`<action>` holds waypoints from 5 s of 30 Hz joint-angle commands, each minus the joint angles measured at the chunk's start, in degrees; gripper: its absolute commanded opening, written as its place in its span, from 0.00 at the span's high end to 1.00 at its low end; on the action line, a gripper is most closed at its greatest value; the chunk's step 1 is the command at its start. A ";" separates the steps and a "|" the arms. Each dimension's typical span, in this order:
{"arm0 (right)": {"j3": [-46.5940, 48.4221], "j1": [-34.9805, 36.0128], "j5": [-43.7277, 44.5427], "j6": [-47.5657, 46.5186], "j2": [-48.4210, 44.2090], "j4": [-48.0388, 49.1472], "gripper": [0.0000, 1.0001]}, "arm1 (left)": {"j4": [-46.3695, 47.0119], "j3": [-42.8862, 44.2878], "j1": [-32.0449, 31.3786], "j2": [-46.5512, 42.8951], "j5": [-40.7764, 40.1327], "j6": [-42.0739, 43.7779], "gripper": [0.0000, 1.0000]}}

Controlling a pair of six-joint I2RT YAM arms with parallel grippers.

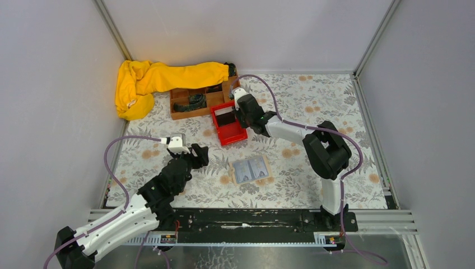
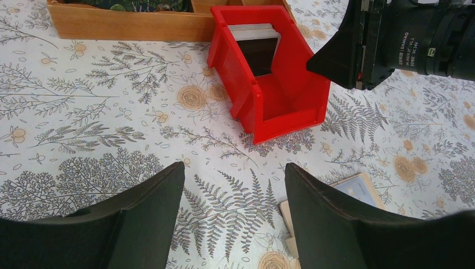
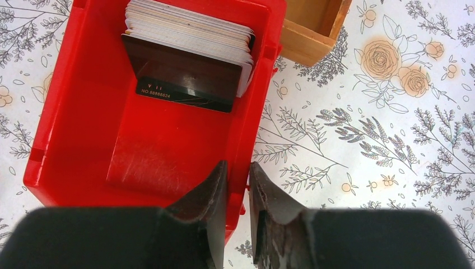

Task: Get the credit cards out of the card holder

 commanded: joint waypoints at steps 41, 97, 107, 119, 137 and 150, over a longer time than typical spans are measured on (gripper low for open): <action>-23.21 0.91 0.04 0.84 -31.52 10.11 0.57 | 6.63 0.26 0.44 5.02 8.83 0.45 0.33; -62.35 6.74 4.36 22.91 -56.65 9.54 1.00 | 43.31 6.35 -18.88 48.39 13.07 -26.17 0.17; -59.36 6.49 5.45 21.92 -44.00 11.26 1.00 | 49.14 3.18 -12.69 52.44 18.61 -31.02 0.15; -64.32 7.20 -2.47 25.29 -51.23 13.12 1.00 | 53.99 0.86 -10.39 54.91 23.18 -33.15 0.14; -63.73 8.41 -3.59 26.95 -52.87 13.78 1.00 | 58.05 0.68 -8.00 58.95 27.11 -34.85 0.15; -57.41 8.38 0.29 22.33 -50.55 10.20 1.00 | 66.22 -0.05 -7.47 65.75 31.11 -38.38 0.16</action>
